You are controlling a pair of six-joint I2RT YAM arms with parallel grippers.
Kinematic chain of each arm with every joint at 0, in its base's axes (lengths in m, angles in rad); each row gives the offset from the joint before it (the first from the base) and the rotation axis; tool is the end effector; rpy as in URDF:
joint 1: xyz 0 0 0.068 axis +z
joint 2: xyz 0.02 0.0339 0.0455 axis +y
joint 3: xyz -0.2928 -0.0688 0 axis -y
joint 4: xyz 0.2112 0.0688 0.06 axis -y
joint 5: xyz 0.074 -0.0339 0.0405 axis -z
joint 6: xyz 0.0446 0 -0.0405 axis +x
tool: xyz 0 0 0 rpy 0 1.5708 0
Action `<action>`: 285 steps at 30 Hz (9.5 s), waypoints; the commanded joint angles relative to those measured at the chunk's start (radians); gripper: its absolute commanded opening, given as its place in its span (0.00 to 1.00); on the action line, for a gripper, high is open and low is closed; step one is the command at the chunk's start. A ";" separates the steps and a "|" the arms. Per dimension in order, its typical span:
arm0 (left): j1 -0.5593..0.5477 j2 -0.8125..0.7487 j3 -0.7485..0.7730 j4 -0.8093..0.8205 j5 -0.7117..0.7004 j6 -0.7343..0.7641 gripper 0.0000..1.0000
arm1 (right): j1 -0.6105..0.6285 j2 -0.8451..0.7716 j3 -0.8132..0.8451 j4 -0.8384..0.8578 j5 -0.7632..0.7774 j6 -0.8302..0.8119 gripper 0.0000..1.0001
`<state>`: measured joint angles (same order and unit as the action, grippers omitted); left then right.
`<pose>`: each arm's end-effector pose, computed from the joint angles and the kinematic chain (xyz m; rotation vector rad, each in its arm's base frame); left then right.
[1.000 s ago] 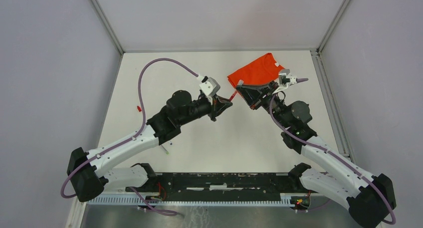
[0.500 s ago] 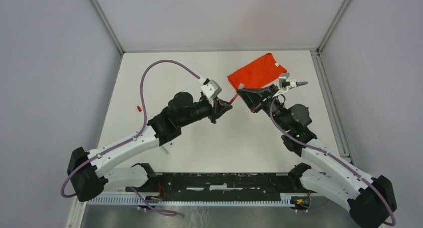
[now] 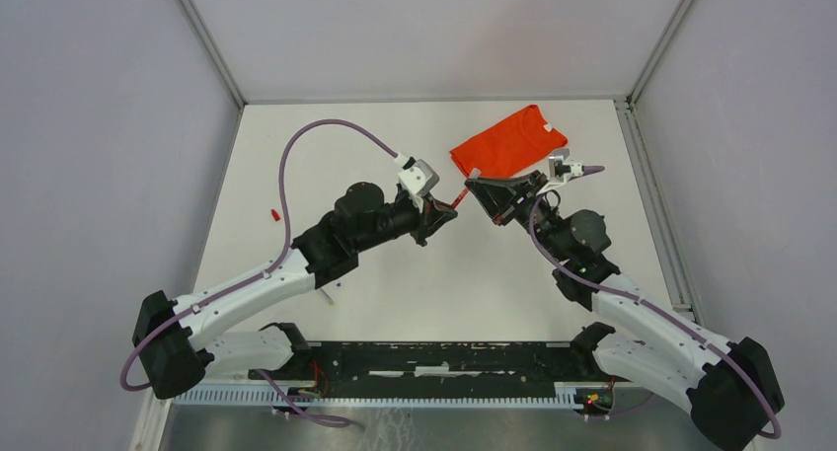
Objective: Insert the pens into the pen caps
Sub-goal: Insert the pen cap onto the pen.
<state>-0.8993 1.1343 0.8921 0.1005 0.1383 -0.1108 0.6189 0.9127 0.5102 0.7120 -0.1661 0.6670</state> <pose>0.1399 -0.1859 0.3698 0.7852 1.6079 -0.8580 0.1351 0.1053 0.3536 -0.1218 1.3574 1.2021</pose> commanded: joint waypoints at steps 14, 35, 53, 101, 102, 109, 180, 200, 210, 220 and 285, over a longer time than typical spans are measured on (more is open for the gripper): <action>0.002 -0.040 0.013 0.135 -0.061 0.030 0.02 | 0.083 0.039 -0.055 0.024 0.007 0.036 0.00; 0.001 -0.062 -0.004 0.163 -0.087 0.010 0.02 | 0.120 0.017 -0.096 0.133 0.131 0.111 0.00; 0.003 -0.068 -0.007 0.165 -0.088 0.013 0.02 | 0.248 0.048 -0.144 0.142 0.192 0.073 0.00; 0.002 -0.070 -0.002 0.156 -0.070 0.031 0.02 | 0.173 -0.033 0.103 -0.039 0.244 -0.072 0.00; 0.002 -0.071 -0.003 0.160 -0.074 0.029 0.02 | 0.173 -0.028 0.091 -0.035 0.233 -0.065 0.00; 0.003 -0.062 0.037 0.248 -0.149 -0.024 0.02 | 0.242 -0.018 -0.022 -0.018 0.274 -0.036 0.00; 0.003 -0.122 -0.010 0.248 0.010 0.046 0.02 | 0.311 -0.161 0.392 -0.399 0.448 -0.542 0.43; 0.003 -0.099 0.002 0.215 0.045 0.063 0.02 | 0.218 0.117 0.738 -0.743 0.289 -0.360 0.60; 0.002 -0.095 0.002 0.214 0.038 0.063 0.02 | 0.186 0.101 0.693 -0.700 0.218 -0.323 0.41; 0.002 -0.094 0.002 0.213 0.035 0.062 0.02 | 0.181 0.113 0.691 -0.710 0.191 -0.317 0.47; 0.002 -0.106 -0.002 0.207 0.031 0.072 0.02 | 0.134 0.070 0.553 -0.523 0.136 -0.185 0.00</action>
<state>-0.9028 1.0363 0.8810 0.2783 0.1680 -0.1093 0.7570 0.9833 1.0721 0.1459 0.0067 0.4686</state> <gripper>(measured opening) 0.070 0.181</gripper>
